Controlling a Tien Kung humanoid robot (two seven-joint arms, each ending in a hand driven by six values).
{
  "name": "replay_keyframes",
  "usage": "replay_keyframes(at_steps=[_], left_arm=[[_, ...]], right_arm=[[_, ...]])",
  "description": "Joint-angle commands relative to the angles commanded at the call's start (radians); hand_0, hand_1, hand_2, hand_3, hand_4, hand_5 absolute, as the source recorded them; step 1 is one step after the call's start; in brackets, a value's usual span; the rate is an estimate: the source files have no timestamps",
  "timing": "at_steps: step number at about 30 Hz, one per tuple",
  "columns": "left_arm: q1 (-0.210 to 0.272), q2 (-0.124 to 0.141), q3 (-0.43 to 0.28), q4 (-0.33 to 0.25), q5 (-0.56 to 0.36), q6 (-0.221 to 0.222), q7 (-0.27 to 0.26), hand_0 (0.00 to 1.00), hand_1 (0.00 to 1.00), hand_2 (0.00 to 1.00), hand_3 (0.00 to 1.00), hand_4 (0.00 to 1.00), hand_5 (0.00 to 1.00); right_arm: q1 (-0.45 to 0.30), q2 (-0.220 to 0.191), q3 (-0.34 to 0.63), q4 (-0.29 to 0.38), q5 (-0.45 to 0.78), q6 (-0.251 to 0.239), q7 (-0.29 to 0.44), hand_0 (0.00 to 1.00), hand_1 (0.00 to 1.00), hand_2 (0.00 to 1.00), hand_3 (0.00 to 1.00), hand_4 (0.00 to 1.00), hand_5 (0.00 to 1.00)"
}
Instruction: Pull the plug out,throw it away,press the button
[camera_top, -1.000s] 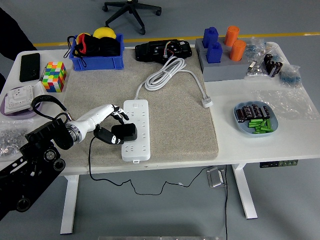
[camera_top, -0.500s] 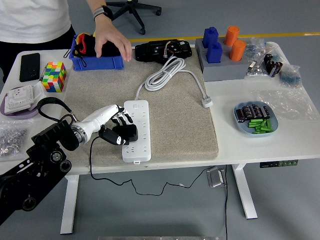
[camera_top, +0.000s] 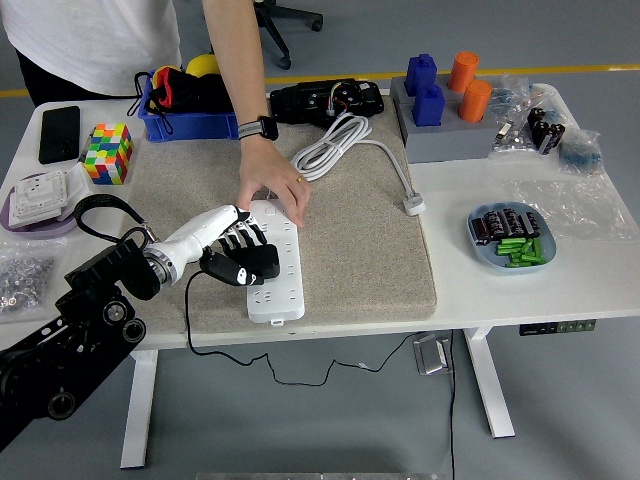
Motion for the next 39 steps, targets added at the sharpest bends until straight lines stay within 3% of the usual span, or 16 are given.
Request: replay_keyframes(at_steps=[9, 12, 20, 23, 24, 29, 30, 36, 37, 39], left_arm=[[-0.001, 0.015, -0.057, -0.038, -0.003, 0.004, -0.011, 0.364, 0.27, 0.317, 0.499, 0.714, 0.002], [-0.003, 0.018, -0.093, -0.026, -0.015, 0.012, -0.022, 0.363, 0.267, 0.312, 0.494, 0.708, 0.002], [-0.022, 0.017, -0.18, 0.149, -0.017, 0.055, -0.071, 0.36, 0.266, 0.312, 0.496, 0.703, 0.002], [-0.026, 0.016, -0.187, 0.192, -0.009, 0.068, -0.078, 0.36, 0.266, 0.312, 0.496, 0.703, 0.002], [-0.026, 0.015, -0.189, 0.201, -0.006, 0.068, -0.077, 0.423, 0.296, 0.346, 0.544, 0.699, 0.002], [-0.025, 0.01, -0.188, 0.223, 0.0, 0.068, -0.077, 0.423, 0.296, 0.346, 0.544, 0.699, 0.002], [-0.025, 0.01, -0.186, 0.223, -0.002, 0.068, -0.076, 0.586, 0.492, 0.52, 0.605, 0.818, 0.002], [-0.025, 0.008, -0.186, 0.221, -0.014, 0.06, -0.066, 0.586, 0.492, 0.52, 0.605, 0.818, 0.002], [-0.024, 0.008, -0.187, 0.221, -0.017, 0.056, -0.064, 0.722, 0.682, 0.66, 0.755, 0.899, 0.002], [-0.024, 0.009, -0.19, 0.22, -0.021, 0.053, -0.063, 0.722, 0.682, 0.66, 0.755, 0.899, 0.002]], right_arm=[[0.002, 0.001, 0.004, 0.0, -0.001, -0.001, 0.0, 0.753, 0.701, 0.711, 0.723, 0.788, 0.608], [0.003, 0.001, 0.004, -0.001, -0.001, 0.0, 0.0, 0.753, 0.701, 0.711, 0.723, 0.789, 0.608], [0.004, 0.003, 0.005, 0.0, 0.0, 0.0, 0.0, 0.753, 0.701, 0.71, 0.723, 0.789, 0.608], [0.003, 0.002, 0.007, -0.001, -0.001, 0.0, 0.0, 0.753, 0.701, 0.71, 0.723, 0.789, 0.608], [0.002, 0.002, 0.007, -0.001, -0.001, 0.0, 0.0, 0.752, 0.701, 0.711, 0.723, 0.789, 0.607], [0.003, 0.003, 0.007, -0.001, -0.001, 0.0, 0.0, 0.752, 0.701, 0.711, 0.723, 0.789, 0.607], [0.004, 0.003, 0.008, 0.0, 0.0, 0.0, 0.0, 0.752, 0.701, 0.71, 0.723, 0.789, 0.607], [0.005, 0.003, 0.008, 0.0, 0.0, 0.0, 0.0, 0.752, 0.701, 0.71, 0.723, 0.789, 0.607], [0.005, 0.003, 0.008, 0.0, -0.001, 0.0, 0.0, 0.753, 0.701, 0.71, 0.723, 0.789, 0.607], [0.005, 0.002, 0.006, -0.001, -0.001, 0.0, 0.0, 0.753, 0.701, 0.71, 0.723, 0.789, 0.607]])
